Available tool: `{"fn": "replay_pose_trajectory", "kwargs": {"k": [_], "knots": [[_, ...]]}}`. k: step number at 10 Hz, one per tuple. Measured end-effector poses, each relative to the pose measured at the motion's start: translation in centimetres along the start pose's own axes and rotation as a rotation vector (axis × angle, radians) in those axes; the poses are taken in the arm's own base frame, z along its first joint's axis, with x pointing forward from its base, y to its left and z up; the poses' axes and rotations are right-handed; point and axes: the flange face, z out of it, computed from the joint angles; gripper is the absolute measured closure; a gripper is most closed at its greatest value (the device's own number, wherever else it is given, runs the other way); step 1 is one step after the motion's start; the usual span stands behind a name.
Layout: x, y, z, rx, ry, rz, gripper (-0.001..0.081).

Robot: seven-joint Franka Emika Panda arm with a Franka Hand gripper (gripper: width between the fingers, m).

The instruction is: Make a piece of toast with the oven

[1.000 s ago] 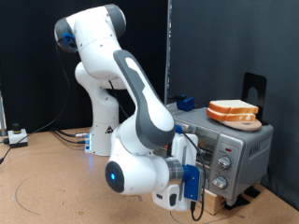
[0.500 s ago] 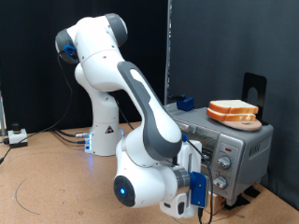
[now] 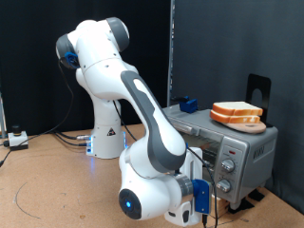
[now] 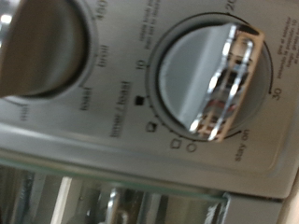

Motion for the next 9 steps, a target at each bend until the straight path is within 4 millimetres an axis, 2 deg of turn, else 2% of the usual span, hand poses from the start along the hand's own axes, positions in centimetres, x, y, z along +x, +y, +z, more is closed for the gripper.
{"fn": "replay_pose_trajectory", "kwargs": {"k": [4,9], "knots": [[1.0,-0.2,1.6,-0.001,0.008,-0.029,-0.0003],[2.7,-1.2,1.5,0.013,0.043,-0.051,-0.0003]]}}
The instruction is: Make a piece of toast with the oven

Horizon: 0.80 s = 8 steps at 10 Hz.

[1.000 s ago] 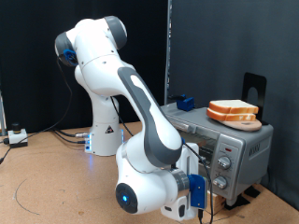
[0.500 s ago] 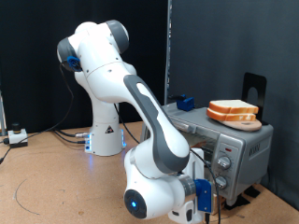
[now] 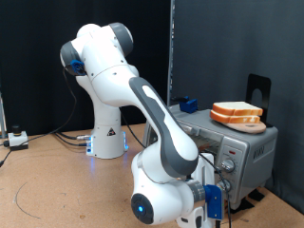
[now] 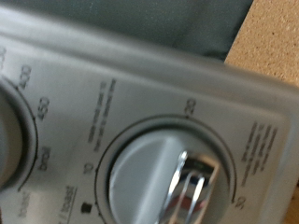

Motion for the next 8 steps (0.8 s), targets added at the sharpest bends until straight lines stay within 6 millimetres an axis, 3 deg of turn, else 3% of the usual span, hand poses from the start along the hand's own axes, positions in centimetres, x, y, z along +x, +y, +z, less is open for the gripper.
{"fn": "replay_pose_trajectory", "kwargs": {"k": [8], "knots": [[0.9,-0.4,1.5,0.037,-0.035,0.024,0.0009]]}}
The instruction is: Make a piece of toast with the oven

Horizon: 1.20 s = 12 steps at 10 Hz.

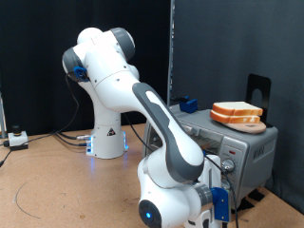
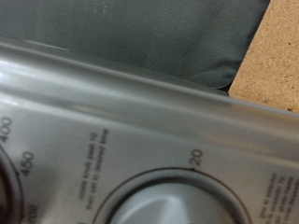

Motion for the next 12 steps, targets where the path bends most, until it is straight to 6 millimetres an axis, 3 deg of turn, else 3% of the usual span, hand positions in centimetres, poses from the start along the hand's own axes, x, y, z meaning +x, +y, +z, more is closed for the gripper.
{"fn": "replay_pose_trajectory", "kwargs": {"k": [1,2,3,5,6,7,9,12], "knots": [[-0.05,-0.08,0.03,0.002,-0.006,-0.001,0.0009],[-0.09,-0.1,0.06,0.003,-0.01,0.0,0.0181],[-0.11,-0.11,0.08,0.004,-0.012,0.0,0.0181],[-0.12,-0.05,0.05,0.002,-0.012,0.002,0.0502],[-0.02,0.27,-0.09,-0.003,-0.001,0.013,0.0502],[-0.07,0.25,-0.12,-0.001,-0.004,0.029,0.068],[-0.08,0.25,-0.12,-0.001,-0.005,0.037,0.0706],[-0.66,0.65,-0.07,0.044,0.05,-0.186,0.0706]]}}
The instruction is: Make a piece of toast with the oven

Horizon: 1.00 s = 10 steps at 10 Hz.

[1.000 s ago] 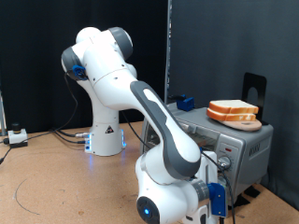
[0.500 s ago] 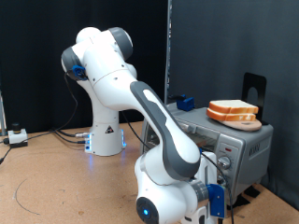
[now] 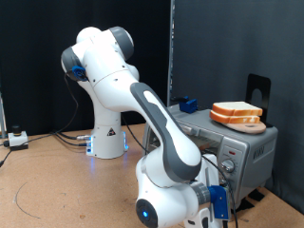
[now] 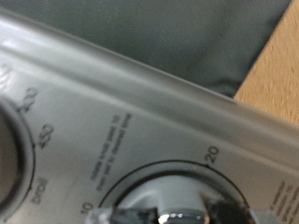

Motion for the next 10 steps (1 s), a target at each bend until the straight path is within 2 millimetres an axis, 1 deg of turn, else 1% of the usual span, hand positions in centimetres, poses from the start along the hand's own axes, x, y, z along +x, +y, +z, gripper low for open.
{"fn": "replay_pose_trajectory", "kwargs": {"k": [2,5,10], "knots": [[-0.62,0.42,0.02,0.047,0.048,-0.111,0.0706],[-0.98,0.79,0.05,0.082,0.08,-0.2,0.0706],[-1.24,1.16,0.08,0.115,0.108,-0.237,0.0706]]}}
